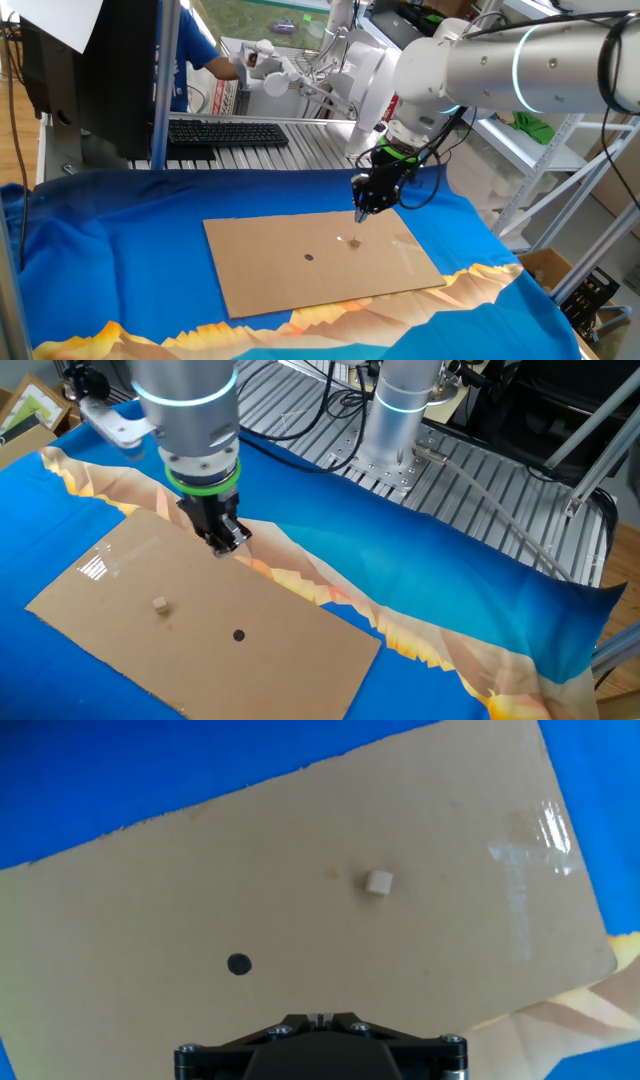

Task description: Hold a small block with the gripper and sweep it from left to right on the table

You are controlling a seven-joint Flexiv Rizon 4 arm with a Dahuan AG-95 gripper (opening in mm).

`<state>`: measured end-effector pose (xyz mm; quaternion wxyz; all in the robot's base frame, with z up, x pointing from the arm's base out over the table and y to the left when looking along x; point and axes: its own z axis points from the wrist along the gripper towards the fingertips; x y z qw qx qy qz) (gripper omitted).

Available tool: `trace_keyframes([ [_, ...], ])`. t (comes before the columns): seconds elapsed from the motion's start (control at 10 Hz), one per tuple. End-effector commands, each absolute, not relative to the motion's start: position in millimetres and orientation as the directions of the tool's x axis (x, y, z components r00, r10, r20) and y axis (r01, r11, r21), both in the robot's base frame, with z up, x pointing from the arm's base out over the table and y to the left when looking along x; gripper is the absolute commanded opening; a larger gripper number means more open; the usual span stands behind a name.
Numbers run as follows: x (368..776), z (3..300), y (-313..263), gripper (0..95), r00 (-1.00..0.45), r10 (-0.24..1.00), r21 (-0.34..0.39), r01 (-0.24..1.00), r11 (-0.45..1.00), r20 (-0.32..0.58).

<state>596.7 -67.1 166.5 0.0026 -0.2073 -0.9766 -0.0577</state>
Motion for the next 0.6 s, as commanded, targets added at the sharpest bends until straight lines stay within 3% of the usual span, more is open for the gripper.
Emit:
trace_keyframes([
  [0.1,593.8,166.8,-66.9,0.0,-0.915,0.402,0.093,0.400,0.912,-0.015],
  [0.6,600.7,162.9,-65.7,0.0,-0.899,0.438,0.083,0.436,0.896,-0.014],
])
